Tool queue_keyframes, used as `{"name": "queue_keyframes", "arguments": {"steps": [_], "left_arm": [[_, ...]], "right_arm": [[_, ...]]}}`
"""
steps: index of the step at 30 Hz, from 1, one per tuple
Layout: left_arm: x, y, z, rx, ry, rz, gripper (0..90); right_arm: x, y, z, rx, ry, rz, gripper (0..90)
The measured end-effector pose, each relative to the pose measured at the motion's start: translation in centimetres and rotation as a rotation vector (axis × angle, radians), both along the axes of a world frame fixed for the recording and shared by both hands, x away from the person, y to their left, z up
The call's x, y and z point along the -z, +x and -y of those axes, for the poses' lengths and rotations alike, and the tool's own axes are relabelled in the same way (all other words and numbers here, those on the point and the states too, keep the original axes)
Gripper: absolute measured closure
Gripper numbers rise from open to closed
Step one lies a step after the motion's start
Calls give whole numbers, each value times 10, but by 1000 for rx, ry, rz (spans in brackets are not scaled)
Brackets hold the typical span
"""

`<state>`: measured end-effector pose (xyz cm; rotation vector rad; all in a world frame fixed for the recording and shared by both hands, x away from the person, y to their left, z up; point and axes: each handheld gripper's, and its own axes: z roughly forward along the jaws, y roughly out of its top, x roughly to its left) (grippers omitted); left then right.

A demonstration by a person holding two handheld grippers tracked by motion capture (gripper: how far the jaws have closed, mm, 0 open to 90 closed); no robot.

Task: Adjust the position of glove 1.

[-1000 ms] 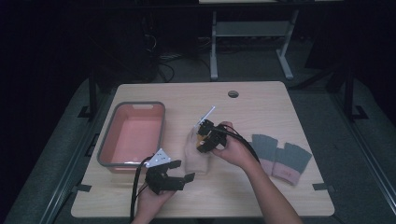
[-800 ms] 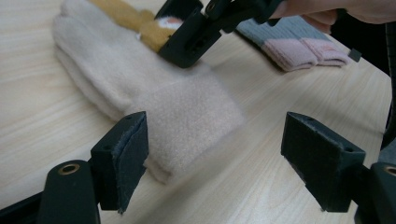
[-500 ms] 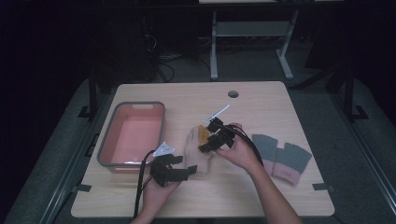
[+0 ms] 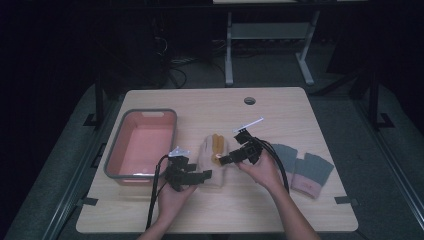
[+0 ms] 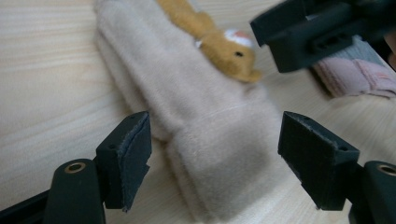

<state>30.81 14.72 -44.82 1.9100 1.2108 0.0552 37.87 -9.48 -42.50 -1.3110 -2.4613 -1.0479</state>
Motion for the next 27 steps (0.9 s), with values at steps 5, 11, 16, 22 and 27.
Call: {"name": "queue_keyframes", "arguments": {"steps": [5, 11, 16, 22, 27], "left_arm": [[5, 1, 2, -7, -9, -46, 295], [13, 3, 3, -16, 2, -90, 293], [14, 4, 2, -9, 7, -101, 323], [15, 4, 4, -3, 4, -104, 357], [16, 5, 5, 11, -8, -109, 407]], "right_arm": [[11, -5, 1, 20, 14, -34, 377], [23, -6, -1, 41, 38, -64, 390], [30, -6, -6, 59, 62, -84, 404], [36, -8, -10, 80, 60, -100, 446], [39, -11, -11, 108, 81, -97, 513]]}}
